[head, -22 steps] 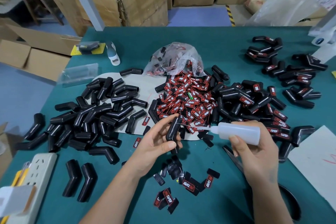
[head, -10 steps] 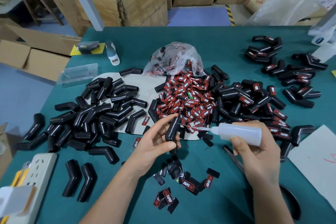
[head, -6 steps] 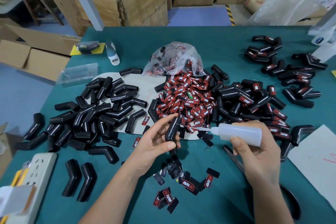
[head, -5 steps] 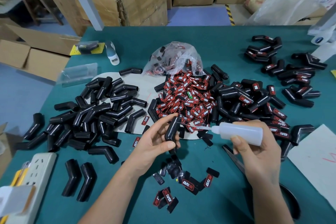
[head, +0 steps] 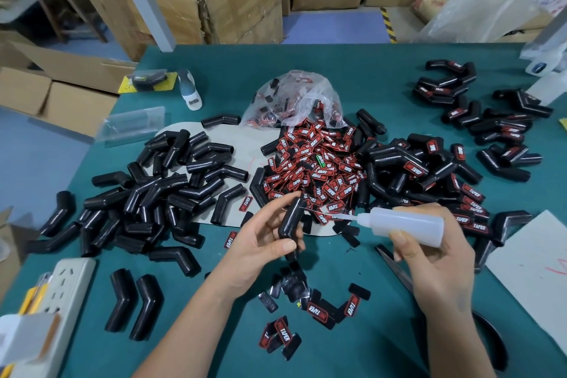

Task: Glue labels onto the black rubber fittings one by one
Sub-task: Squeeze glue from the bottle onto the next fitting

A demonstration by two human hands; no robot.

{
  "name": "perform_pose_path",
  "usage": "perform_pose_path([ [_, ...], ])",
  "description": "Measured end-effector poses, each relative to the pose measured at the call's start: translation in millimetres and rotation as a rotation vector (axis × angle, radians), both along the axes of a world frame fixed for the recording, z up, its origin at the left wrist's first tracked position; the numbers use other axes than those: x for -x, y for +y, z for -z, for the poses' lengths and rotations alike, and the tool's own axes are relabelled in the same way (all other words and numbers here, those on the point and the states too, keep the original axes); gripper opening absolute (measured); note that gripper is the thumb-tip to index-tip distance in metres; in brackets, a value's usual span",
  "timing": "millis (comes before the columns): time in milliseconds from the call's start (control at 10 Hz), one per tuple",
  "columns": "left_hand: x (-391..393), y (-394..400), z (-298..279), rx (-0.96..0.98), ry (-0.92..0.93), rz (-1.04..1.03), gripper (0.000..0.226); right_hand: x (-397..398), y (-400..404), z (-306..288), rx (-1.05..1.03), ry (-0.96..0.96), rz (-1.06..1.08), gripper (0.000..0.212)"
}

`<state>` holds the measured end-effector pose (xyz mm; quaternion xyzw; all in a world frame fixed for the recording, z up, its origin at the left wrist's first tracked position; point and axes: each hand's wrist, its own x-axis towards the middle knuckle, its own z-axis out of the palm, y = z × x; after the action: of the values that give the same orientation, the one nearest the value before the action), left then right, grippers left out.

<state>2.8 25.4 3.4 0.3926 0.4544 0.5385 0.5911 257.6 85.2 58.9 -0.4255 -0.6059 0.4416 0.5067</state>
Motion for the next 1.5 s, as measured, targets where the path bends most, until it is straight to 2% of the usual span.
perform_pose_path([
  [1500,0.7,-1.1,-0.8,0.006,-0.013,0.005,0.077,-2.1,2.4,4.5,0.007,0.035,-0.004,0.015],
])
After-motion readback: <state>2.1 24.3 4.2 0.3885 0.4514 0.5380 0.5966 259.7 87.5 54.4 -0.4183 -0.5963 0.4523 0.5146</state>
